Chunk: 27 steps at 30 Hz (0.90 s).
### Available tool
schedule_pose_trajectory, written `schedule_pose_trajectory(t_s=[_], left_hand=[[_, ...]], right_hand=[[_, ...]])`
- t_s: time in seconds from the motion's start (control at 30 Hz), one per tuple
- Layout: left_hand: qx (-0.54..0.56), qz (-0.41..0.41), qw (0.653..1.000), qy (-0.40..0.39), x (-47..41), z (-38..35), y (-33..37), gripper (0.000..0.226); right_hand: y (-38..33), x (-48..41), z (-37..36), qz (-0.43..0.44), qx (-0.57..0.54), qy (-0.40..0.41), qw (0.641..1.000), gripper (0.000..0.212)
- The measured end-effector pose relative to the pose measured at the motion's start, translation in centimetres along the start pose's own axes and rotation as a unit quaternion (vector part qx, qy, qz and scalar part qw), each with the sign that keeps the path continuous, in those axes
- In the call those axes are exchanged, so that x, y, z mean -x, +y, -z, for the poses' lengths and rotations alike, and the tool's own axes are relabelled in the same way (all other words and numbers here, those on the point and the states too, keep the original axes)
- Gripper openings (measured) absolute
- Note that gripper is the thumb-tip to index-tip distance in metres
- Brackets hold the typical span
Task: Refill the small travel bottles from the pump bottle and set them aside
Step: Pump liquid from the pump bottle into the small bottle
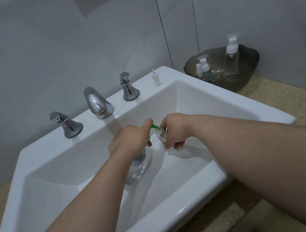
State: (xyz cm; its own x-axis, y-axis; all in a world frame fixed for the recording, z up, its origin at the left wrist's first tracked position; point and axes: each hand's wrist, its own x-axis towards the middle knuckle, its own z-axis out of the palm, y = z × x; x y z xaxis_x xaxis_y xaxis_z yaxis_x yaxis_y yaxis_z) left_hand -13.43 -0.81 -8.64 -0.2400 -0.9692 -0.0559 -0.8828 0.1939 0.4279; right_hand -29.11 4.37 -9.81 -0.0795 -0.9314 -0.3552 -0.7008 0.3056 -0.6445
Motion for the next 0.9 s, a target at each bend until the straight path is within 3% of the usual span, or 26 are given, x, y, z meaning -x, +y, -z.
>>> schedule_pose_trajectory(t_s=[0.53, 0.73, 0.9], left_hand=[[-0.033, -0.038, 0.999, -0.022, -0.62, -0.02, 0.17, 0.056], [0.000, -0.014, 1.000, -0.017, -0.43, 0.28, -0.08, 0.078], [0.014, -0.003, 1.000, -0.013, -0.30, 0.29, -0.21, 0.078]], right_hand=[[0.08, 0.13, -0.03, -0.004, 0.024, -0.015, 1.000, 0.024], [0.13, -0.03, 0.12, -0.003, -0.004, 0.007, 1.000, 0.017], [0.04, 0.01, 0.05, -0.002, -0.003, 0.009, 1.000, 0.017]])
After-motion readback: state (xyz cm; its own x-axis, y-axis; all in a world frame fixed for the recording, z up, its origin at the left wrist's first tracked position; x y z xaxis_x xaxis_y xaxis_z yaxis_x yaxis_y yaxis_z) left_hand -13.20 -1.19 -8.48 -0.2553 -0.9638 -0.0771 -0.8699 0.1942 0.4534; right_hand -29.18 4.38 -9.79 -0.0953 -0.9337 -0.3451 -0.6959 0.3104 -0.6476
